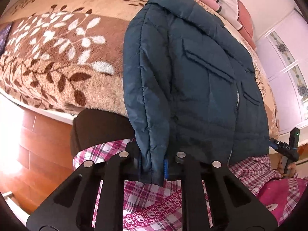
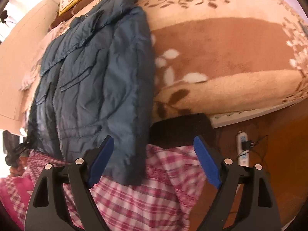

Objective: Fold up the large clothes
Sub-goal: 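Grasp the hem with both tools and lift it toward the collar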

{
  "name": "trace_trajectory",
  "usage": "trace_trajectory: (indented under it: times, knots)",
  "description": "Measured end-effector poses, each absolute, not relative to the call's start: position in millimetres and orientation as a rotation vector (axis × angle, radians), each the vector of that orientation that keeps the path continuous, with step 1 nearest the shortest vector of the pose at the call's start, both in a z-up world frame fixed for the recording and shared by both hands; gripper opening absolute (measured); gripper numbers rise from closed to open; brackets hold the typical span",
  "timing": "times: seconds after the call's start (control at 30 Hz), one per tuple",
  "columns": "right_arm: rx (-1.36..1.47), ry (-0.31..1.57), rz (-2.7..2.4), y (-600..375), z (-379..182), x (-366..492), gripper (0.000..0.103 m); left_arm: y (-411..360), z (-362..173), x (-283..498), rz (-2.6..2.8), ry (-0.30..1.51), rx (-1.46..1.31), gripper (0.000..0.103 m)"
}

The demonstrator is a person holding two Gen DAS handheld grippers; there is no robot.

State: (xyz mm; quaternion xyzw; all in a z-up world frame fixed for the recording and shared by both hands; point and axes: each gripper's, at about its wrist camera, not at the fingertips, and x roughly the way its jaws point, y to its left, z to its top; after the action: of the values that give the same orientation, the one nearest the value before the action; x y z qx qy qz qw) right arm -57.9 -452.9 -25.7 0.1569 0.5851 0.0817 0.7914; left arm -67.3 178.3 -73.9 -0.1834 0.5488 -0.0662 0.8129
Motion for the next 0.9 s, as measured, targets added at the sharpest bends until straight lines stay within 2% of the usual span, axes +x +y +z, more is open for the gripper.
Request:
trace_trajectory:
  times: [0.1,0.17,0.37,0.43,0.5,0.67,0.9]
  knots:
    - [0.349,1.276,0.237,-441,-31,-53,0.082,177,-70,-67,-0.141,1.162,-0.376,0.014]
    - [0.327,1.291,0.285,-430,-34,-52,0.077,179,-69,-66,-0.139,1.159,-0.38,0.014]
    - [0.259,1.362,0.312,-416,-54,-52,0.043,182,-69,-68,-0.14,1.151,-0.399,0.013]
    - [0.299,1.356,0.342,-417,-54,-54,0.023,182,-68,-69,-0.142,1.144,-0.398,0.013]
    - [0.341,1.331,0.364,-420,-51,-57,0.016,182,-64,-69,-0.144,1.136,-0.398,0.013]
    - [0.452,1.252,0.402,-430,-27,-56,0.011,184,-45,-68,-0.153,1.078,-0.412,0.012]
    - [0.573,1.081,0.464,-447,32,-43,0.011,183,24,-62,-0.19,0.897,-0.395,0.012]
